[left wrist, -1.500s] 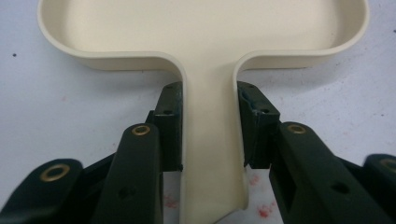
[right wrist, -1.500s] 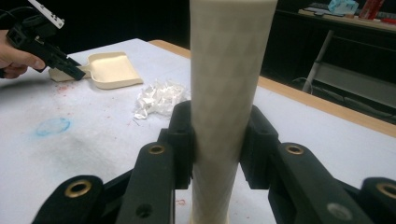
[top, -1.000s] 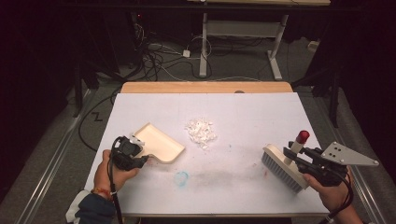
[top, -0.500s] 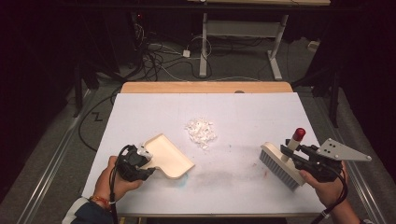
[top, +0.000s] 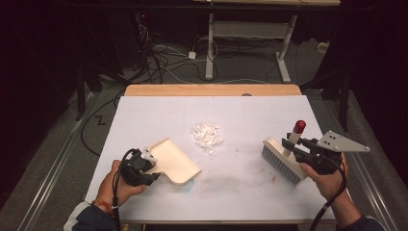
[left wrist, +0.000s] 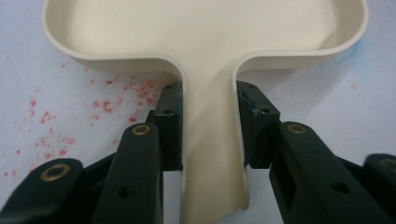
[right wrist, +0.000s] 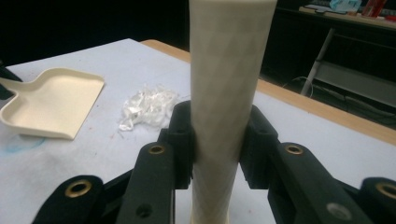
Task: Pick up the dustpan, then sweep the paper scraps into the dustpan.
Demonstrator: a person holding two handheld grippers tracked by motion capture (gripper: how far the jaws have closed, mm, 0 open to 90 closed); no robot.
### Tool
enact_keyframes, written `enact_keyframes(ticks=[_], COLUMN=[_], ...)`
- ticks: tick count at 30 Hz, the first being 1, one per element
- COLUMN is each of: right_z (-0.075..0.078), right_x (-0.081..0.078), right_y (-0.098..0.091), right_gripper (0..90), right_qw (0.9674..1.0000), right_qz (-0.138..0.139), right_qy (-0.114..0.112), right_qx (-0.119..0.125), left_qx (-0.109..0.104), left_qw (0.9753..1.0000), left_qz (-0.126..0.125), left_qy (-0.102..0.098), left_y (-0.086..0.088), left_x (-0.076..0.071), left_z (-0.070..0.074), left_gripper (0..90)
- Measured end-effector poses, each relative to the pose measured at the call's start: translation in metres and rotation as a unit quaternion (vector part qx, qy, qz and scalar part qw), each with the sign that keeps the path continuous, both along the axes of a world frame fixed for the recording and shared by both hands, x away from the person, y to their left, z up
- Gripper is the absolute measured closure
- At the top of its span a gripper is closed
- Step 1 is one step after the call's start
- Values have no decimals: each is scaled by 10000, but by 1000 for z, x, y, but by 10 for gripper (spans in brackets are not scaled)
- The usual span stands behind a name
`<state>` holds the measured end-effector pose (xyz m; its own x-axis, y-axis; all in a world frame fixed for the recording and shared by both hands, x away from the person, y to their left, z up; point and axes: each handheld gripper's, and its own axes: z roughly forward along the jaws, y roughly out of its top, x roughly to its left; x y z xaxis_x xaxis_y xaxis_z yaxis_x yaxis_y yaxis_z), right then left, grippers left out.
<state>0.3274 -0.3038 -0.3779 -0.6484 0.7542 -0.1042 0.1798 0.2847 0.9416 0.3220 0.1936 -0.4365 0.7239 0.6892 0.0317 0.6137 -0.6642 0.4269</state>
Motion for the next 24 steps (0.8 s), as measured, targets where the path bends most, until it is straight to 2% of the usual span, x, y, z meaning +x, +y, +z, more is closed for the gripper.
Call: enact_keyframes(ticks=[1,3,6,10,11,12,18,22,24], right_z=[0,2,6,15,15,20,27,28,26], right_x=[0,13,26,46,46,59,98,121,133], right_y=[0,8,16,32,32,40,73,97,107], right_gripper=[704,704,704,704,704,704,703,704,703], right_qw=[10000,9999,10000,9998,9998,9997,9998,9997,9998], right_qz=[0,-22,72,78,78,87,60,83,99], right_qy=[0,-28,-31,-177,-177,-233,-192,-201,-188], right_qx=[0,-98,-19,-80,-80,-14,52,-70,-44], left_qx=[8,22,62,27,27,33,46,17,20], left_qw=[10000,10000,10000,10000,10000,10000,10000,10000,10000], left_qz=[-6,-31,-50,-36,-36,-22,-17,-37,-45], left_qy=[-4,-16,-19,27,27,30,21,48,49], left_y=[0,0,0,1,1,0,0,1,1], left_x=[0,0,1,2,2,1,1,3,4], left_z=[0,0,0,-2,-2,-3,-3,-4,-5], left_gripper=[639,639,639,639,639,639,639,639,639])
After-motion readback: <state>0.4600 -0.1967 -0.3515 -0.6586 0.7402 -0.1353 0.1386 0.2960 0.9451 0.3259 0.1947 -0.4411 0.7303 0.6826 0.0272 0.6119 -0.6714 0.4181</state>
